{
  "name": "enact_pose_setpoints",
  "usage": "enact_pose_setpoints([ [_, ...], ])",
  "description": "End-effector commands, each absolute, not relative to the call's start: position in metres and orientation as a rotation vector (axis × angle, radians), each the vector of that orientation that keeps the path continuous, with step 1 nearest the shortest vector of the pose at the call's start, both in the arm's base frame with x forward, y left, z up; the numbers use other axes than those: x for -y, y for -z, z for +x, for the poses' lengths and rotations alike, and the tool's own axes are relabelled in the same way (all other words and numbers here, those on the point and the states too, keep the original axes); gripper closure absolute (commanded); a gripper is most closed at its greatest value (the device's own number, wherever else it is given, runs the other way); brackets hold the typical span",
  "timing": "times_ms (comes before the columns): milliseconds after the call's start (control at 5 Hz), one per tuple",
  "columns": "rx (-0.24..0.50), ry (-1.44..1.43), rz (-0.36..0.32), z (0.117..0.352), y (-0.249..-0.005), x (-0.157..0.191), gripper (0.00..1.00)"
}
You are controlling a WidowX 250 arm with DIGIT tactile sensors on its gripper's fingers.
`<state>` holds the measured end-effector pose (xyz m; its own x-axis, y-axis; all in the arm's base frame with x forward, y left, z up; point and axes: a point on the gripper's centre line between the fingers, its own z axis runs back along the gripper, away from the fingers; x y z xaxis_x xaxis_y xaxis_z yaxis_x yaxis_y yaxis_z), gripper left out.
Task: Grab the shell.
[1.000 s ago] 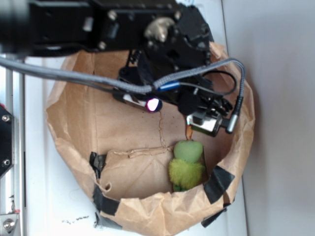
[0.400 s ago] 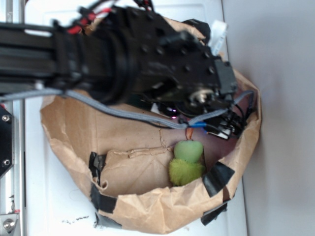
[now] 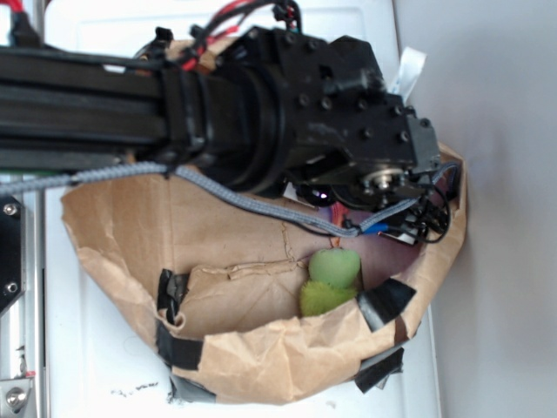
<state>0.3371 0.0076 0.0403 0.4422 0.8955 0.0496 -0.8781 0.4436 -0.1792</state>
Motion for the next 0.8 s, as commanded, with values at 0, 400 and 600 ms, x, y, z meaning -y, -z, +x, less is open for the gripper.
enact_pose_setpoints([
  [0, 0.223, -1.098, -0.185, 0.340, -0.070, -0.034, 0.00],
  [400, 0.220, -1.129, -0.123, 0.338, -0.057, -0.048, 0.00],
  [600, 0.225, -1.154, -0.090, 0.346, -0.048, -0.047, 0.00],
])
